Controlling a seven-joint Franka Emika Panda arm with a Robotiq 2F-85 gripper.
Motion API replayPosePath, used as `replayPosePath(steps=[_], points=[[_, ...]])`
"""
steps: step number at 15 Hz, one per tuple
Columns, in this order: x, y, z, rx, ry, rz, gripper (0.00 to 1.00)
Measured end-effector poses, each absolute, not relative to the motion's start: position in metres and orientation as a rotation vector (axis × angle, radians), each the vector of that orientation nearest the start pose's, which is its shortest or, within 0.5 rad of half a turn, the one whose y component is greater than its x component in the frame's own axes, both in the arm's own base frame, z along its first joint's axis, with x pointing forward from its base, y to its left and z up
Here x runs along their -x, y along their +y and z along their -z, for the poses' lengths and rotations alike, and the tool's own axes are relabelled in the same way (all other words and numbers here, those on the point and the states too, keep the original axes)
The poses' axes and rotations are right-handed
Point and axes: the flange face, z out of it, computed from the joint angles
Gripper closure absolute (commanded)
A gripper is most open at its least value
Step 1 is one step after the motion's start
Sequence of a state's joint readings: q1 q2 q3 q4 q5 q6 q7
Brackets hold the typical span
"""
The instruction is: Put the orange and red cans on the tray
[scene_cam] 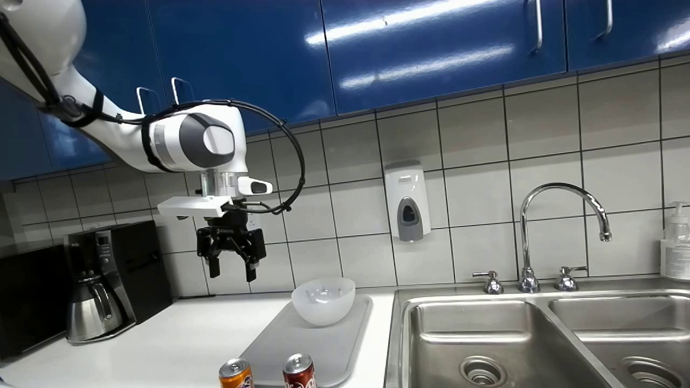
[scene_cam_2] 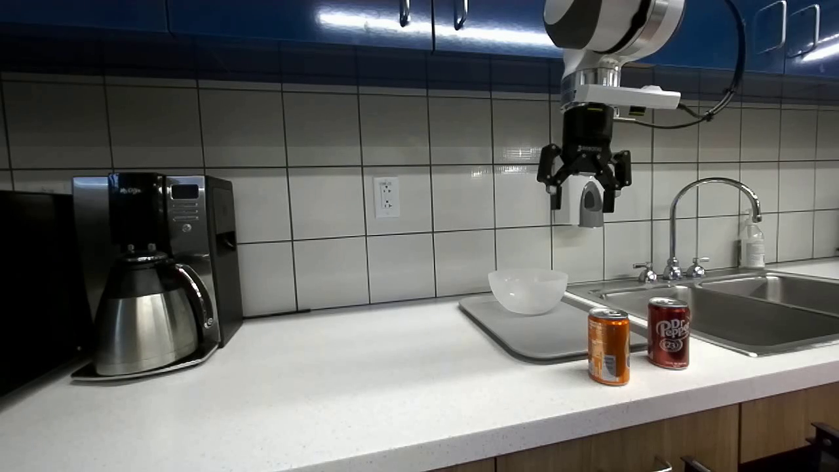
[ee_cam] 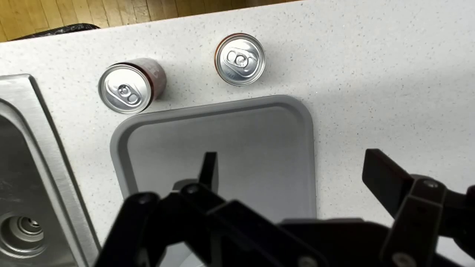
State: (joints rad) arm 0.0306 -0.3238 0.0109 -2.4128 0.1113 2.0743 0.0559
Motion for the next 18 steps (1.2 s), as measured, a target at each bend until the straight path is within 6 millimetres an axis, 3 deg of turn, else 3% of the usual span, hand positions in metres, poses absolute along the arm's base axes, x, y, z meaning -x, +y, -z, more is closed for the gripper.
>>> replayPosePath(steps=[4, 11, 18], points=[[-0.437, 0.026, -0.429, 3.06, 0.086, -0.039, 0.0], [-0.425, 0.044, -0.405, 3.154, -0.066, -0.063, 0.0], [-0.414, 0.049, -0.38, 3.179, -0.119, -0.08, 0.0]])
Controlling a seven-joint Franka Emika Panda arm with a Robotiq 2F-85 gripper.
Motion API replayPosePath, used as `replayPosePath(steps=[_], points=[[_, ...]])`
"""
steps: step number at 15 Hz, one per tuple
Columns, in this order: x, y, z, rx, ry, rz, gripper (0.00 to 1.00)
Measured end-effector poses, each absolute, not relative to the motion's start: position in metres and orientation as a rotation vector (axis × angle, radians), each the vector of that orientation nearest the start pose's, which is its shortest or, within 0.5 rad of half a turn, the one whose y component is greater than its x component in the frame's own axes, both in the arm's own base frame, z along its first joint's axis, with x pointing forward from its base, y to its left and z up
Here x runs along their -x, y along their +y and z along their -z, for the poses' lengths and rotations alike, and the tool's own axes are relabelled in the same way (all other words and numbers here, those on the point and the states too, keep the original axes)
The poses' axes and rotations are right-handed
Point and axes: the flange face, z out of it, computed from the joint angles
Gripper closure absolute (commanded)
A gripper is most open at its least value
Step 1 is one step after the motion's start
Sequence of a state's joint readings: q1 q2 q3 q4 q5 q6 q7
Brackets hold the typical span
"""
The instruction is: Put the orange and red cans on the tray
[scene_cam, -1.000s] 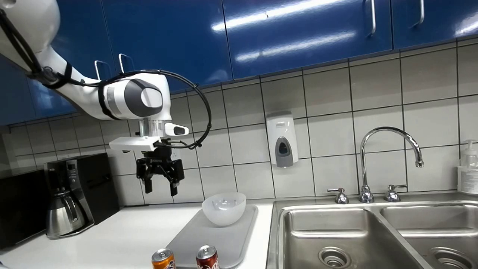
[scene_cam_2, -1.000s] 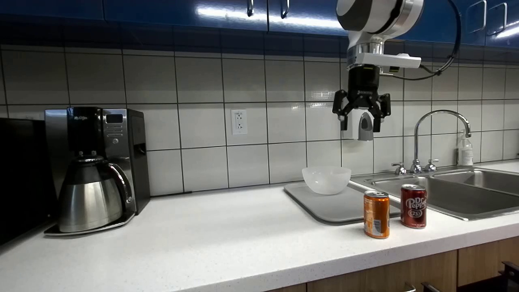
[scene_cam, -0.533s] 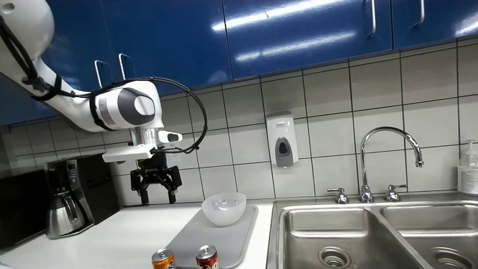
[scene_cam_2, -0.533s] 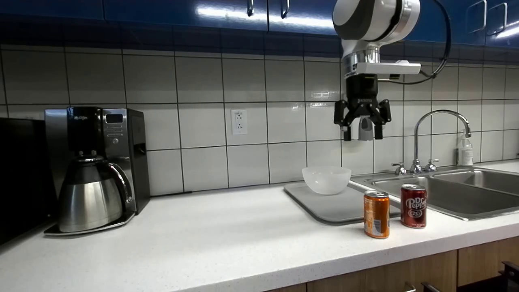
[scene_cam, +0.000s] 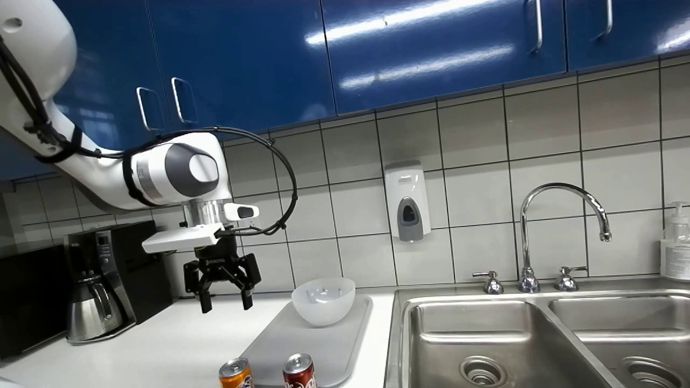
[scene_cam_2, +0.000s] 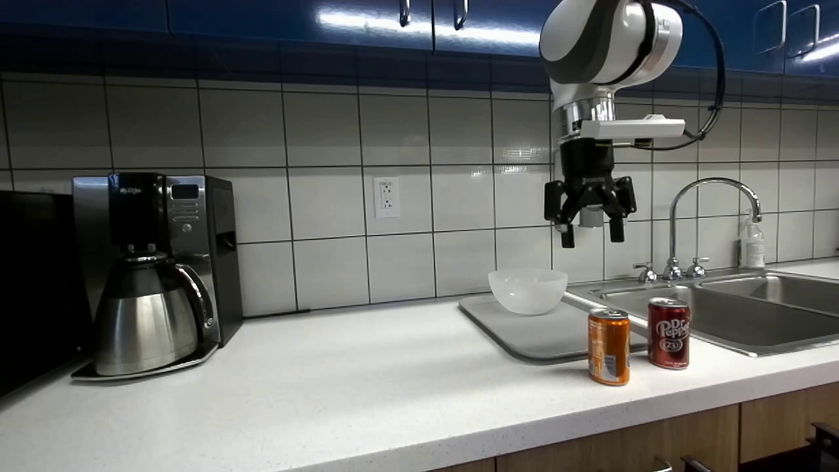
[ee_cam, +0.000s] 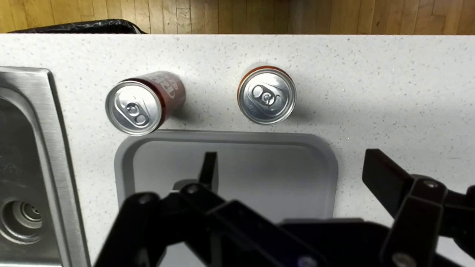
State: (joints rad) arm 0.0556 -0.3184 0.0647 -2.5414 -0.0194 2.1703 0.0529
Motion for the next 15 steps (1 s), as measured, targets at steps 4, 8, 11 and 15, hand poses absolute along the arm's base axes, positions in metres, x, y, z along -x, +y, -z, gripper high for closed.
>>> replayPosePath(steps=[4, 8, 11, 15], points=[[-0.412, 0.049, -0.363, 3.177, -0.121, -0.078, 0.0], [-0.415, 0.049, -0.347, 3.174, -0.124, -0.08, 0.0], [-0.417, 0.049, -0.334, 3.175, -0.131, -0.084, 0.0], [-0.418, 0.05, -0.318, 3.184, -0.165, -0.113, 0.0]])
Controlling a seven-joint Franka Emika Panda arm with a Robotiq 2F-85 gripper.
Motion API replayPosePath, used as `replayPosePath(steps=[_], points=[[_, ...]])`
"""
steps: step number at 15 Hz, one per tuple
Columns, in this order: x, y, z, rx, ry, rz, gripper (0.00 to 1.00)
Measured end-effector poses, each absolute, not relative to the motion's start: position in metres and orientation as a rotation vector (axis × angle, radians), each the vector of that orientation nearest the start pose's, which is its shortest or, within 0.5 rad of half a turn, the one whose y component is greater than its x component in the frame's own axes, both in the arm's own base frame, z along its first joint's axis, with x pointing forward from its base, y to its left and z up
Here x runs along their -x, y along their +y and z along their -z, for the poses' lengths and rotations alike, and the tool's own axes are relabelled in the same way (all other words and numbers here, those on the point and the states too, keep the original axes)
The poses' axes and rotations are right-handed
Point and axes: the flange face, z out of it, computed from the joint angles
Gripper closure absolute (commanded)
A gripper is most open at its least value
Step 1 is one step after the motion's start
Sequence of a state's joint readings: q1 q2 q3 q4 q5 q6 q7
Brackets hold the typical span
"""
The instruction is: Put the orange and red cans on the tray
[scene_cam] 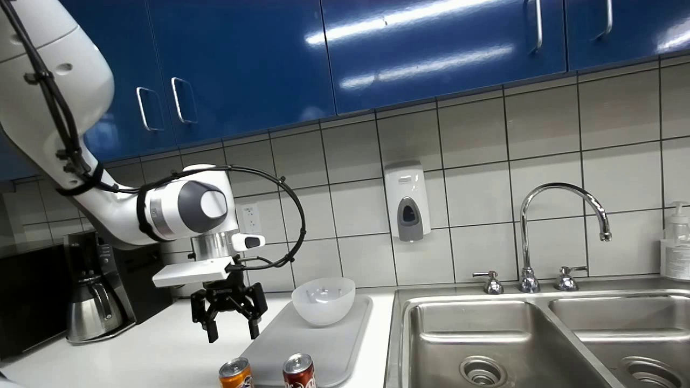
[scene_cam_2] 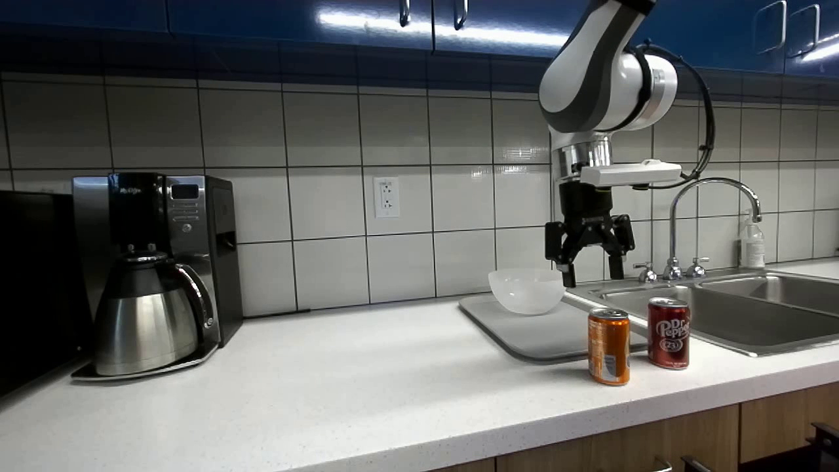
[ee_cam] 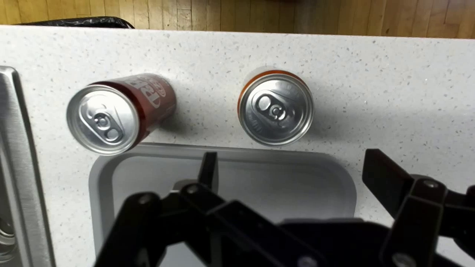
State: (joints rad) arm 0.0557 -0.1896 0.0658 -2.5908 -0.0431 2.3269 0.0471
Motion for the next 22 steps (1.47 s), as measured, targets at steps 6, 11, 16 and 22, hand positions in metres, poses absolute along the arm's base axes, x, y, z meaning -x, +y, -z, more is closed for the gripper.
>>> replayPosePath(steps=[6, 11, 16, 22], points=[[-0.417, 0.051, -0.296, 3.191, -0.236, -0.158, 0.0], [-0.415, 0.051, -0.28, 3.182, -0.281, -0.202, 0.0], [-0.413, 0.051, -0.266, 3.175, -0.33, -0.234, 0.0], [-0.406, 0.05, -0.256, 3.183, -0.375, -0.269, 0.0]])
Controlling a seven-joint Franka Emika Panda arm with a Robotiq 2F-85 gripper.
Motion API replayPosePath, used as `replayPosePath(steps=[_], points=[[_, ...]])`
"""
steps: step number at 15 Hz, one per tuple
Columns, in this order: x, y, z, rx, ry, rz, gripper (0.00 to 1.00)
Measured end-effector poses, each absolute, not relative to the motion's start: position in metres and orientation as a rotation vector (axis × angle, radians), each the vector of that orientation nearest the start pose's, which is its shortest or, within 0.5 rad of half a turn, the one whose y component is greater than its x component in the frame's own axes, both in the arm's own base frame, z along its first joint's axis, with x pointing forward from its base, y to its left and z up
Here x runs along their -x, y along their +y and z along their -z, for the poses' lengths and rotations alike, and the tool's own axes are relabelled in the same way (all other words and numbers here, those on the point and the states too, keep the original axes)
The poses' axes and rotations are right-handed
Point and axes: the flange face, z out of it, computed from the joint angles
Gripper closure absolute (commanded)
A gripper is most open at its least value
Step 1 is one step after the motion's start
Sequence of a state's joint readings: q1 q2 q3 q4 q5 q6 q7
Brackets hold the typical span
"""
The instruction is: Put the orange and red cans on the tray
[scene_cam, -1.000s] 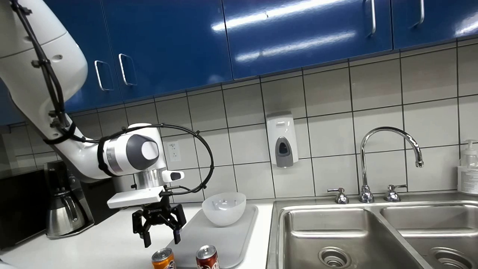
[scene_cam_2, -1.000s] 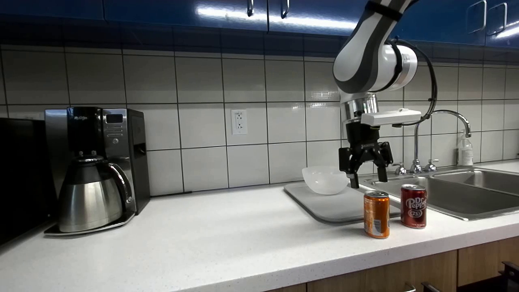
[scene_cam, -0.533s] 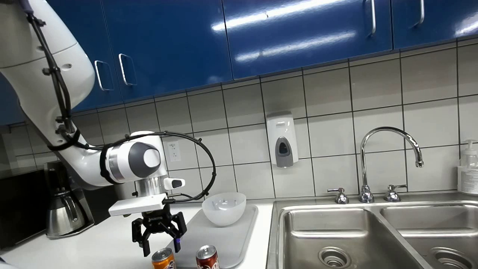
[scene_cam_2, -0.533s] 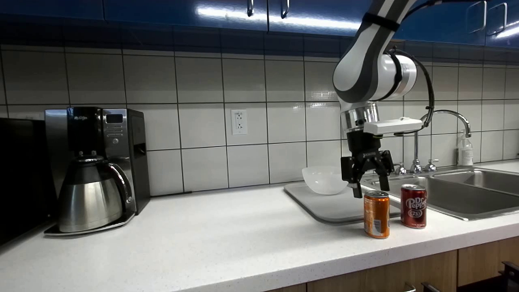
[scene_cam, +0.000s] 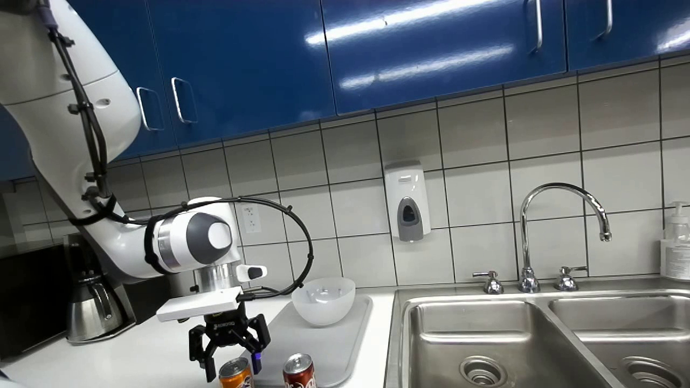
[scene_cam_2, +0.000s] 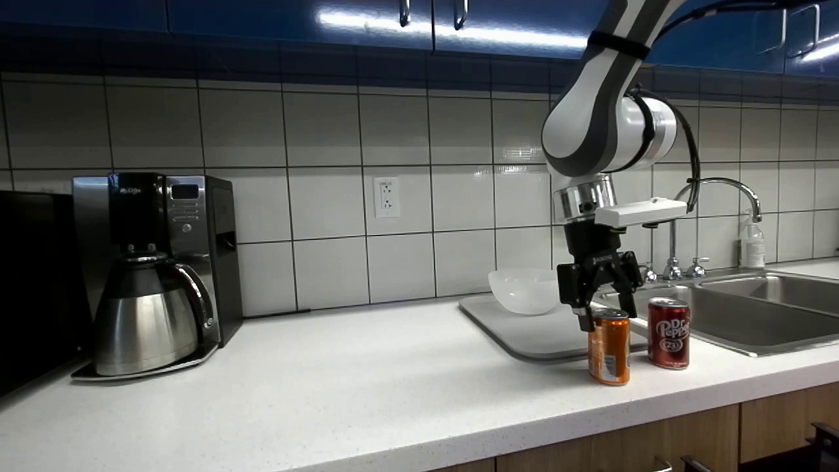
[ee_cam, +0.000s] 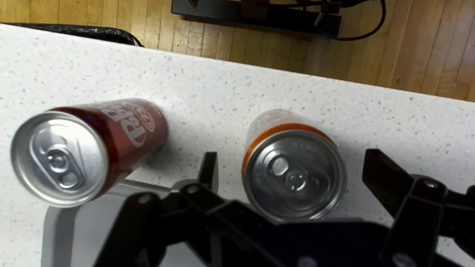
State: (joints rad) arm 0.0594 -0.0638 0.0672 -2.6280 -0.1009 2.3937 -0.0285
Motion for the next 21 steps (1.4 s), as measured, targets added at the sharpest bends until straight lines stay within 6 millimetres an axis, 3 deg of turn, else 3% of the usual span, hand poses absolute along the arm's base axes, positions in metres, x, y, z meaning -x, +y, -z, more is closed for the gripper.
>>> replayPosePath(steps=[15, 16, 17, 19, 21], points=[[-0.392, 0.048, -0.244, 3.184, -0.397, -0.326, 0.0], [-0.392, 0.048, -0.244, 3.184, -0.398, -0.325, 0.05], [-0.392, 0.048, -0.244, 3.185, -0.4, -0.323, 0.28], [-0.392, 0.048, -0.243, 3.185, -0.401, -0.319, 0.34], [-0.393, 0.049, -0.242, 3.184, -0.402, -0.311, 0.51]])
